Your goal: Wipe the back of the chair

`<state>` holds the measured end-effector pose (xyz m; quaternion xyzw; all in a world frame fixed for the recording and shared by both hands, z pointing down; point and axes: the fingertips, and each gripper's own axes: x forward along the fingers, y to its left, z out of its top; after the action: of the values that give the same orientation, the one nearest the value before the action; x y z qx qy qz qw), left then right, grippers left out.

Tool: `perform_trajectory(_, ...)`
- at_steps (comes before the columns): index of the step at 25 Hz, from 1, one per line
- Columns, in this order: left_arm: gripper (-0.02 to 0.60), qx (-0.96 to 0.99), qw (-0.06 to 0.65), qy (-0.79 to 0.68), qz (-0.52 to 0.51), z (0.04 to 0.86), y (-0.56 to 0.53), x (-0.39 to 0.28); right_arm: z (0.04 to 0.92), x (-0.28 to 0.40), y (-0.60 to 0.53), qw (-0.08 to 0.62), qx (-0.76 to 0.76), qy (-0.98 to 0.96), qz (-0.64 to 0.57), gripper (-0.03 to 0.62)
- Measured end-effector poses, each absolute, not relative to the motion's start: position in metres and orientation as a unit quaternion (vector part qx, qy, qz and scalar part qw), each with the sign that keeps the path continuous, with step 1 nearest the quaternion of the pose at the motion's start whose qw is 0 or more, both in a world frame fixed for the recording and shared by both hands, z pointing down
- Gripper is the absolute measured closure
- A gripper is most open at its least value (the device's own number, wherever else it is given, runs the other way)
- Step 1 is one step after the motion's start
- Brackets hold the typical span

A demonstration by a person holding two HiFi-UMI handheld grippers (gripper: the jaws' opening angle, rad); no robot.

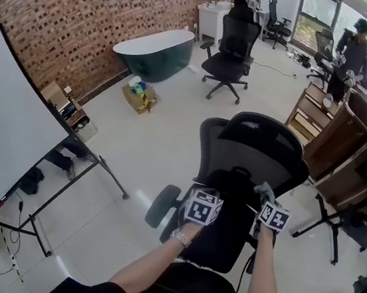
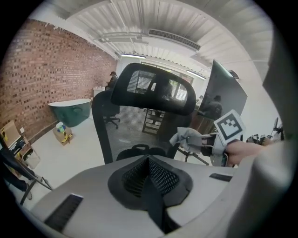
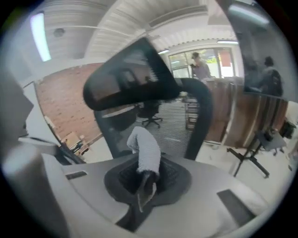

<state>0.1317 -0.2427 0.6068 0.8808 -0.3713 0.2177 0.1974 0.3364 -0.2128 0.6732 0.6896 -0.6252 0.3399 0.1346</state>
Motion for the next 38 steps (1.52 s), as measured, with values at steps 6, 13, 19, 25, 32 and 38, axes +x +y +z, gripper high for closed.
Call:
perform_trajectory(6,0.580,0.888,0.150,-0.383,0.203,0.579,-0.242,0.149,0.614,0.199,-0.230,0.155,0.632,-0.709,0.271,0.569)
perform_trajectory(13,0.578,0.881,0.174,-0.395,0.195,0.579,-0.232,0.145,0.597,0.191,-0.222,0.143,0.648,-0.698,0.270,0.569)
perform_trajectory(19,0.578,0.879,0.181,-0.382,0.220,0.594,-0.194,0.126,0.603,0.165,-0.181,0.153,0.645,-0.700,0.266,0.569)
perform_trajectory(25,0.578,0.883,0.194,-0.366,0.221,0.606,-0.144,0.090,0.615,0.116,-0.133,0.171,0.615,-0.715,0.286,0.568)
perform_trajectory(32,0.578,0.888,0.195,-0.342,0.237,0.622,-0.043,0.010,0.638,0.040,-0.026,0.172,0.634,-0.687,0.311,0.568)
perform_trajectory(38,0.578,0.894,0.191,-0.314,0.255,0.632,0.016,-0.019,0.634,0.014,0.033,0.165,0.665,-0.663,0.302,0.568)
